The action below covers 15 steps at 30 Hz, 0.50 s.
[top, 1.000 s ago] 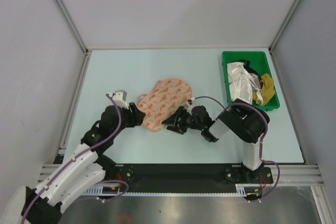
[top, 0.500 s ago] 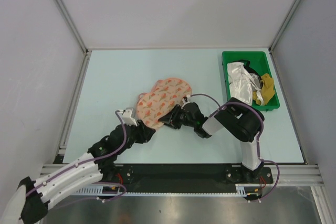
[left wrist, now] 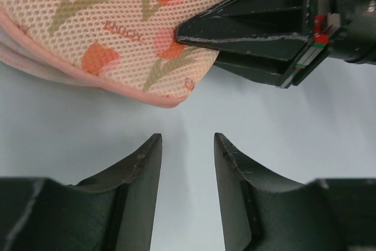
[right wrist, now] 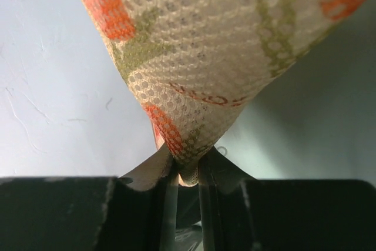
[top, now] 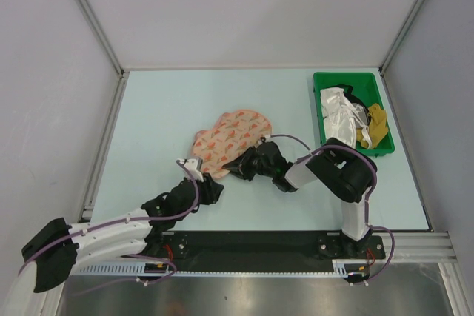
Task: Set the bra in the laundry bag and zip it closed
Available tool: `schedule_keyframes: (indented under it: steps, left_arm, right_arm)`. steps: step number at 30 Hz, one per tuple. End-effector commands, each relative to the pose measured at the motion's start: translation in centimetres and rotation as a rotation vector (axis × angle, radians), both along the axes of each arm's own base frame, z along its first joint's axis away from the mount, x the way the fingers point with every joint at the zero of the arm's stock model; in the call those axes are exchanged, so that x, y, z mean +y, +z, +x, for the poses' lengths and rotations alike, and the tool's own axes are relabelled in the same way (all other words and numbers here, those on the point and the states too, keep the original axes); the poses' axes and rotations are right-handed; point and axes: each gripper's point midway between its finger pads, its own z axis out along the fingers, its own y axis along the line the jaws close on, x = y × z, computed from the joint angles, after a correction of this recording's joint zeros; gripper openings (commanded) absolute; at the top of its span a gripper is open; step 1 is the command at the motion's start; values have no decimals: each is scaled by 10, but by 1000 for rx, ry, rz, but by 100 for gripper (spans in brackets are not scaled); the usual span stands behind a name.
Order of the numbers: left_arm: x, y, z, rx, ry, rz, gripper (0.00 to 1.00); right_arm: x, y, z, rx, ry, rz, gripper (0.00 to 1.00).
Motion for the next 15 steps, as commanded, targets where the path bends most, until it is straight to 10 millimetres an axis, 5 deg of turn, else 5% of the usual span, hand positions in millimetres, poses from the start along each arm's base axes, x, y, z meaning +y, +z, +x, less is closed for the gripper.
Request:
schedule_keyframes:
  steps: [1,9,15]
  left_arm:
    - [-1,6,11,-78,29,-16,45]
    - [-4,1,26,-116,51,47,50]
    - [-15,17,41,-175,65,40,50]
  right_arm:
    - [11,27,11,9,-38,61,20]
    - [16,38,9,64,-63,83,18]
    - [19,40,6,101,-77,91,18]
